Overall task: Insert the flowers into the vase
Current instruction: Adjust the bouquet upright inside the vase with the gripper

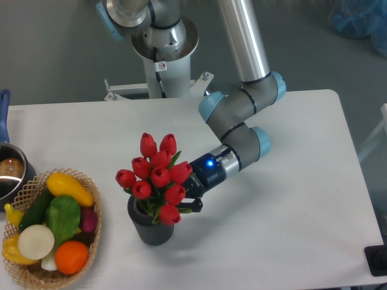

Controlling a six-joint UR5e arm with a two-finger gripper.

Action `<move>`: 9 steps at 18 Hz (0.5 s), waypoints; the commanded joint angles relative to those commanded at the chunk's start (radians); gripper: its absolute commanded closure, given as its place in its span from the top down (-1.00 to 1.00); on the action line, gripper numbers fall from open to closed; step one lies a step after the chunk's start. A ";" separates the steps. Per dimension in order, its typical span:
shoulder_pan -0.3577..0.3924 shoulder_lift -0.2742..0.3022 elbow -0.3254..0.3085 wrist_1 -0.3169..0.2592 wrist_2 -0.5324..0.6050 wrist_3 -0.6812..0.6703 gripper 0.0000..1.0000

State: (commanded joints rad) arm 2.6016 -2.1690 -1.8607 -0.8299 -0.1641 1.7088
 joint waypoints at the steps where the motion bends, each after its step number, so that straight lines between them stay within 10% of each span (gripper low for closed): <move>1: 0.000 0.000 0.000 0.000 0.000 0.000 -0.47; 9: 0.005 0.002 -0.002 0.002 0.000 0.000 -0.17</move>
State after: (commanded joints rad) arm 2.6062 -2.1675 -1.8623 -0.8283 -0.1641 1.7089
